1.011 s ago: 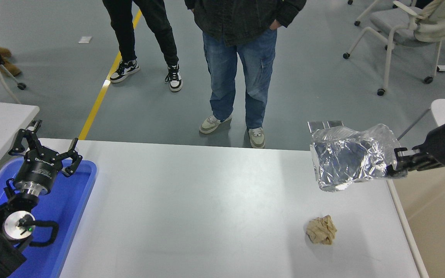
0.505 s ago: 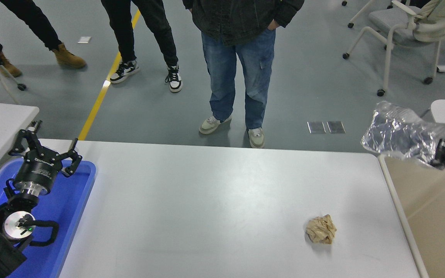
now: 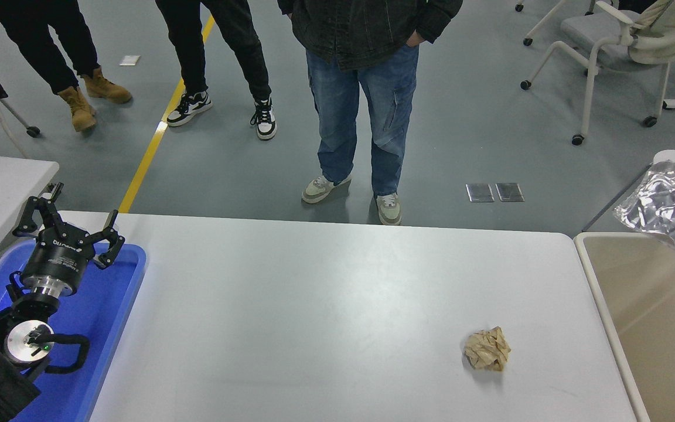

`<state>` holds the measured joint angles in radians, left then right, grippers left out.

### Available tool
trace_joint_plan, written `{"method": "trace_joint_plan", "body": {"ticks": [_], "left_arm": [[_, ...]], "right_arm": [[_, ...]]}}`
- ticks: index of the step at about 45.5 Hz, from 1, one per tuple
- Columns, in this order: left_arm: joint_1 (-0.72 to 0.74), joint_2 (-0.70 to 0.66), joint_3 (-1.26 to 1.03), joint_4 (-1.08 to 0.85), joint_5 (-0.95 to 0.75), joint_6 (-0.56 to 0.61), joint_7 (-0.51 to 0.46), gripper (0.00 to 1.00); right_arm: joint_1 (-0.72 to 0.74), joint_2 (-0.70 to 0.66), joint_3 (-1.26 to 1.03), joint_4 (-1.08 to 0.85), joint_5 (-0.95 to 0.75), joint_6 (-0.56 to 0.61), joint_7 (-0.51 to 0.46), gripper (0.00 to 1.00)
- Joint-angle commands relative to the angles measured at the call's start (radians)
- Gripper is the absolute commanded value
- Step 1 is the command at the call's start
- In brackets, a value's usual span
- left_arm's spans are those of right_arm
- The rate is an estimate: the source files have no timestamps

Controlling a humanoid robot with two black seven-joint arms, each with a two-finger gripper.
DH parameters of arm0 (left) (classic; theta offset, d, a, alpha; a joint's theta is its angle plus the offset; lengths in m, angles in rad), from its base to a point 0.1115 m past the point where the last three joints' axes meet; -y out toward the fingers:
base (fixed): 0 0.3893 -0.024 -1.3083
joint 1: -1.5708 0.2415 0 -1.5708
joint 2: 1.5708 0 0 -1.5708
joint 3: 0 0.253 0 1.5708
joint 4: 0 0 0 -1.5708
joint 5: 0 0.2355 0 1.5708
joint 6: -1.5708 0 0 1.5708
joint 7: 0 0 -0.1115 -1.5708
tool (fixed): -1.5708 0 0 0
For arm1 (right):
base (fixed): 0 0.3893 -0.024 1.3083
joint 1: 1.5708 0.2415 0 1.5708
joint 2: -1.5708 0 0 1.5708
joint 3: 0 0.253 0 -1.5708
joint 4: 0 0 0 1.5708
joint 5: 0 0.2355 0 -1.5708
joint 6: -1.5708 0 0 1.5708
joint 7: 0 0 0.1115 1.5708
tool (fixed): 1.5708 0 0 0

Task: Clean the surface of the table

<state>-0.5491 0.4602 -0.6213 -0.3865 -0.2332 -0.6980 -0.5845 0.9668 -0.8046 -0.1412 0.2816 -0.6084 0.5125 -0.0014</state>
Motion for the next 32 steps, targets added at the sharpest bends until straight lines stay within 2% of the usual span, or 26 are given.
{"method": "trace_joint_plan", "body": {"ticks": [1,32], "left_arm": [[0.000,0.000,0.000,0.000,0.000,0.000,0.000,1.00],[0.000,0.000,0.000,0.000,0.000,0.000,0.000,1.00]], "right_arm": [[-0.074,0.012,-0.001,-0.065,0.033,-0.060,-0.005,0.00],[-0.316,0.134,0.002,-0.085,0.085,-0.223,-0.003,0.00]]}}
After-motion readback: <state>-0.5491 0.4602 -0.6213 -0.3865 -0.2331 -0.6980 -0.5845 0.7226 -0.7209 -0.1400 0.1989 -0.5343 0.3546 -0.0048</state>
